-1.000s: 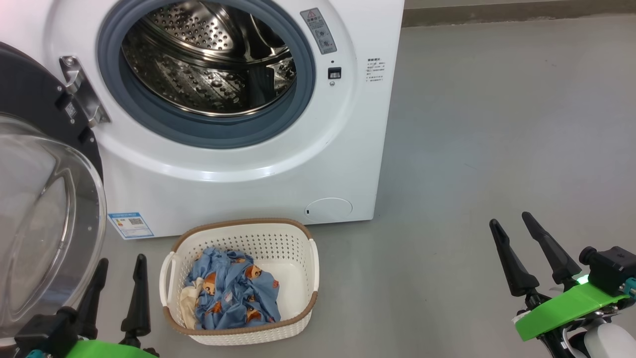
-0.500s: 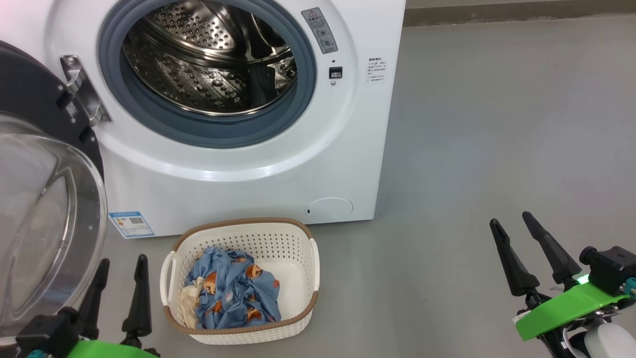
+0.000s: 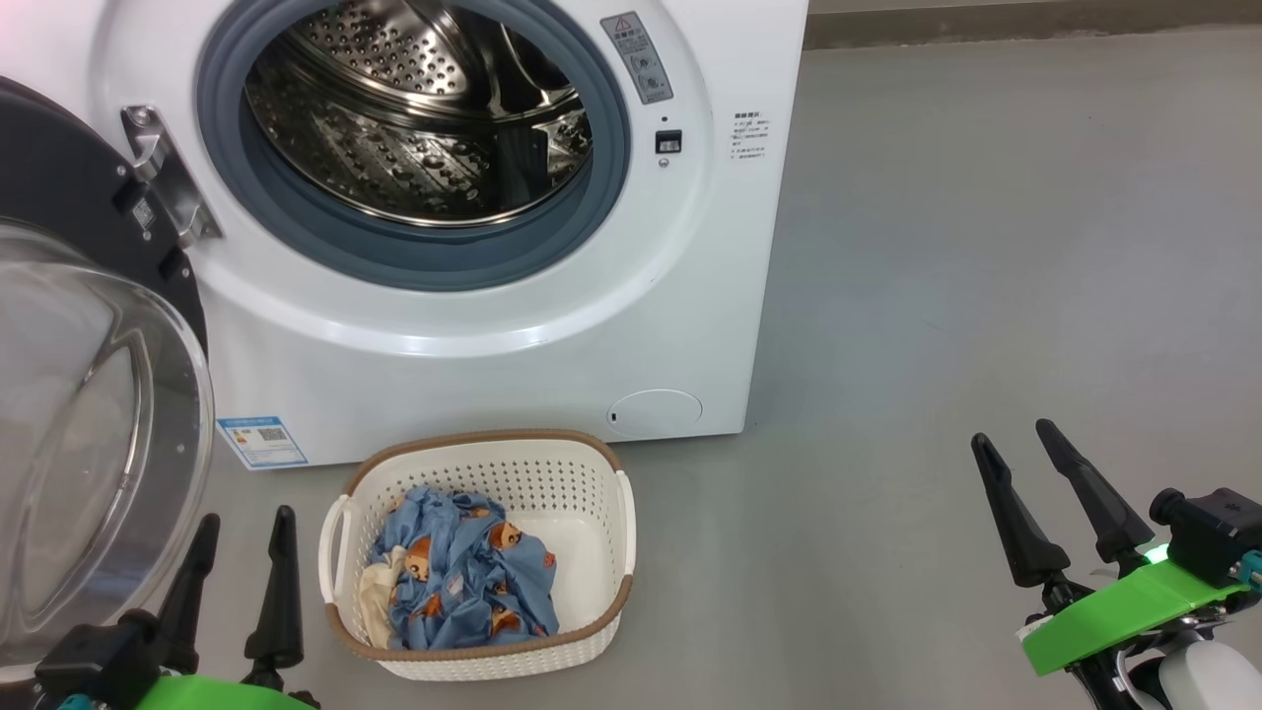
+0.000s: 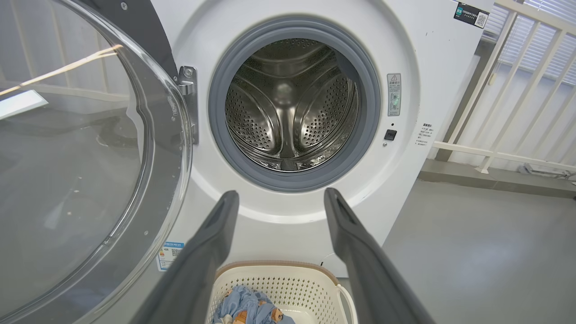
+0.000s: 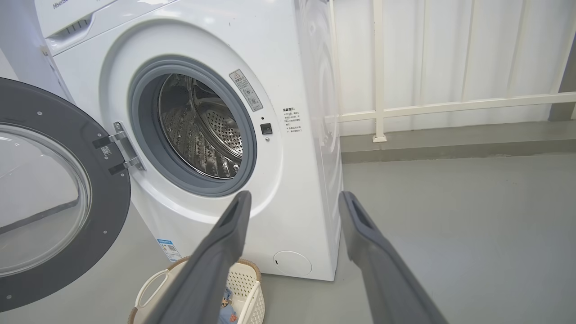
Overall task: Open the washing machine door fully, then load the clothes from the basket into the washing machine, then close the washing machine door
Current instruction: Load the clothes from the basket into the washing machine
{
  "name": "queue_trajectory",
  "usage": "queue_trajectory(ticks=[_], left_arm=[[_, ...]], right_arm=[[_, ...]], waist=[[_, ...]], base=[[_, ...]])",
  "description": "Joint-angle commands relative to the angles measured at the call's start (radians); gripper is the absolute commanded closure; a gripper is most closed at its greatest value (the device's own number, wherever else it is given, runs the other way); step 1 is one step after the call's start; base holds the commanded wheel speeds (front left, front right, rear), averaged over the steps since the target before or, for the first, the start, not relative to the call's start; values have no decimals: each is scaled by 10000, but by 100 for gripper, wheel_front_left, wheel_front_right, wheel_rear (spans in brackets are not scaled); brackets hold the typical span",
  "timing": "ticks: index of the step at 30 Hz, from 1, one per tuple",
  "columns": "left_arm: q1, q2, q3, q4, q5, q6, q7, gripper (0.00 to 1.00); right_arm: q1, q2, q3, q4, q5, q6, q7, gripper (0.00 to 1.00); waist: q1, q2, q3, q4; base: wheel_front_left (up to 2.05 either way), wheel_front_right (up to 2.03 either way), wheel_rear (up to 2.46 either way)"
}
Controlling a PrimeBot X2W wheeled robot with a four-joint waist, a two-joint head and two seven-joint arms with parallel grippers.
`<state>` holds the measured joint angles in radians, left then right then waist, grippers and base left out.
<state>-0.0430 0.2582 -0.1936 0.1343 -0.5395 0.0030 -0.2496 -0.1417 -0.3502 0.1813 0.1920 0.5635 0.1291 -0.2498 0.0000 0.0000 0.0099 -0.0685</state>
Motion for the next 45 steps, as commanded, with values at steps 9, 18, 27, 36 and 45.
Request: queue_trajectory(ticks=[9, 18, 27, 36, 45], left_arm=[[-292, 262, 379, -160, 66, 10, -122, 0], [-304, 266, 342, -153, 61, 54, -122, 0], [-336, 297, 318, -122, 40, 76, -122, 0], [-350, 340, 295, -103, 11, 94, -122, 0], [-393, 371, 270, -94, -29, 140, -120, 0]], right_arm=[[-86, -145, 127, -266, -94, 16, -120, 0], [-84, -162, 137, -269, -82, 16, -120, 0], [-104, -162, 153, -259, -77, 16, -120, 0], [-116, -133, 173, -251, -83, 16, -120, 0], [-143, -123, 166, -247, -86, 16, -120, 0]], waist=[[0, 0, 18, -9], [0, 0, 8, -7], [0, 0, 10, 9], [0, 0, 23, 7], [0, 0, 70, 15]], base=[[0, 0, 0], [0, 0, 0], [3, -3, 0], [49, -49, 0], [60, -60, 0]])
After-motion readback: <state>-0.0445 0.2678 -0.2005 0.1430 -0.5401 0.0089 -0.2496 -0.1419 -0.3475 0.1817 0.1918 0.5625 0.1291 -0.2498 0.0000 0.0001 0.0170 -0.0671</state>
